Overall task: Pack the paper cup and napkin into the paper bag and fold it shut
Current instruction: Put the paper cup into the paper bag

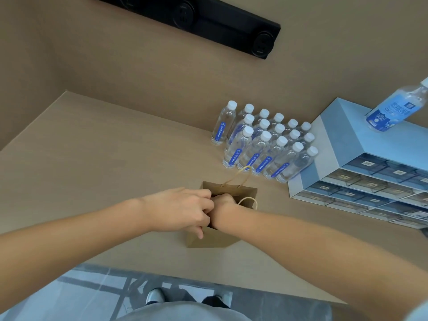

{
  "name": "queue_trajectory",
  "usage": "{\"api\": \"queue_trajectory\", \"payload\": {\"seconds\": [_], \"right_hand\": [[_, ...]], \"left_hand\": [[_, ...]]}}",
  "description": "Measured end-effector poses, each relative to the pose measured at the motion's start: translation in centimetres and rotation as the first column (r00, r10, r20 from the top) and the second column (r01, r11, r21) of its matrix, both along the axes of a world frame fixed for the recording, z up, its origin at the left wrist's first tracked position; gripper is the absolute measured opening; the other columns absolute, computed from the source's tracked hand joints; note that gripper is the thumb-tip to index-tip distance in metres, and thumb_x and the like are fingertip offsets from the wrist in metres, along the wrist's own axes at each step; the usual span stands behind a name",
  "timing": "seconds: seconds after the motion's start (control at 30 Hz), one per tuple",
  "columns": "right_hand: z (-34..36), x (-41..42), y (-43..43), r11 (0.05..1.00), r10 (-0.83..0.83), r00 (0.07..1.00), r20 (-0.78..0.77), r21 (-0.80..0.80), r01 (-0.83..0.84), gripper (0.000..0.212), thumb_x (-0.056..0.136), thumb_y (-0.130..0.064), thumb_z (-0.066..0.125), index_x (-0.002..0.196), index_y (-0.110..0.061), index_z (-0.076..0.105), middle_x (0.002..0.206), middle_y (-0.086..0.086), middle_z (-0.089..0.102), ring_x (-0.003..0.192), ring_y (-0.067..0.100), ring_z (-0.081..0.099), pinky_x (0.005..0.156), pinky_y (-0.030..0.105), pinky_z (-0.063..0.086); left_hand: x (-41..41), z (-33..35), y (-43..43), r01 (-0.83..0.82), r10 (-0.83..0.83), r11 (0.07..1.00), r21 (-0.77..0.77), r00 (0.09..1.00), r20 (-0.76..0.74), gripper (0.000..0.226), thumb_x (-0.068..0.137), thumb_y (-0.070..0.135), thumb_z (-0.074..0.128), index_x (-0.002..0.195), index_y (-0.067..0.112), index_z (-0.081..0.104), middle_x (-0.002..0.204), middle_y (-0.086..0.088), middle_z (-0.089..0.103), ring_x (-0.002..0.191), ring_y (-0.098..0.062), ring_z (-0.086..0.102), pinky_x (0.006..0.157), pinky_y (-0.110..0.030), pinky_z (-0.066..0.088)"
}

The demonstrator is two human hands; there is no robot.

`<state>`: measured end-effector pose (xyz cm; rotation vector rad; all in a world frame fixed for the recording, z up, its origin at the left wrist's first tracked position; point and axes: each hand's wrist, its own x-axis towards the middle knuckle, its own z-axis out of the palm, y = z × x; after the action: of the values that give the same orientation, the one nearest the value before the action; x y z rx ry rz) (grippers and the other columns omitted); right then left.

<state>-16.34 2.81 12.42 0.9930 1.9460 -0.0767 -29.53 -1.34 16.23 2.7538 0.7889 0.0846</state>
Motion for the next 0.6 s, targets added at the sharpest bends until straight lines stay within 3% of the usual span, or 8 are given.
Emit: {"api": "queue_trajectory", "payload": {"seconds": [0.13,0.3,0.4,0.47,0.53,0.6], "right_hand": [[-0.4,-0.5,0.2,0.988,-0.067,0.998,0.0,-0.142,0.067,0.04,0.101,-0.027,0.04,0.139,-0.014,0.043,0.148,0.01,0.038,0.141,0.03,0.028,0.112,0.047,0.034],[0.1,-0.2,-0.6,0.956,-0.209,0.966,-0.154,-0.24,0.169,0.038,0.103,-0.012,0.041,0.135,0.006,0.043,0.144,0.024,0.043,0.135,0.035,0.038,0.112,0.042,0.027],[2.1,-0.2,-0.6,0.945,-0.187,0.968,-0.17,-0.299,0.131,0.036,0.101,-0.024,0.046,0.13,-0.003,0.05,0.136,0.019,0.051,0.127,0.032,0.045,0.104,0.04,0.036],[3.9,0.4,-0.4,0.964,-0.097,0.971,-0.22,-0.262,0.037,0.029,0.097,-0.03,0.05,0.116,-0.011,0.06,0.115,0.012,0.062,0.109,0.029,0.056,0.091,0.037,0.045],[6.6,2.3,-0.1,0.974,-0.118,0.896,-0.428,-0.224,0.021,0.029,0.094,-0.036,0.053,0.107,-0.013,0.064,0.094,0.004,0.066,0.094,0.027,0.062,0.079,0.034,0.051],[10.6,5.8,0.3,0.949,-0.289,0.698,-0.655,-0.294,0.116,0.031,0.091,-0.044,0.055,0.113,-0.025,0.064,0.095,-0.01,0.073,0.095,0.013,0.066,0.08,0.029,0.053]], "left_hand": [[-0.2,-0.2,0.1,-0.022,0.022,1.0,0.008,0.999,-0.032,0.036,0.093,0.043,0.055,0.085,0.009,0.065,0.093,-0.009,0.059,0.099,-0.025,0.048,0.063,-0.042,0.051],[-0.3,-0.5,-0.4,-0.039,0.039,0.999,0.016,0.999,0.023,0.036,0.092,0.043,0.057,0.084,0.009,0.065,0.091,-0.009,0.059,0.097,-0.026,0.051,0.062,-0.043,0.054],[-0.4,-0.5,-0.7,-0.048,0.047,0.999,0.021,0.996,0.073,0.033,0.09,0.043,0.061,0.081,0.011,0.065,0.088,-0.007,0.06,0.096,-0.027,0.055,0.059,-0.042,0.055],[-0.8,-0.4,-1.0,-0.06,0.057,0.998,0.029,0.992,0.111,0.029,0.088,0.041,0.064,0.08,0.013,0.064,0.086,-0.005,0.06,0.096,-0.024,0.055,0.058,-0.04,0.056],[-1.1,-0.4,-1.2,-0.087,0.082,0.996,0.032,0.989,0.125,0.024,0.087,0.038,0.063,0.08,0.016,0.064,0.088,-0.002,0.061,0.103,-0.02,0.052,0.06,-0.038,0.057],[-1.2,-0.7,-1.2,-0.109,0.106,0.994,0.021,0.987,0.125,0.023,0.088,0.038,0.058,0.081,0.017,0.066,0.092,0.0,0.061,0.112,-0.018,0.048,0.063,-0.036,0.057]]}}
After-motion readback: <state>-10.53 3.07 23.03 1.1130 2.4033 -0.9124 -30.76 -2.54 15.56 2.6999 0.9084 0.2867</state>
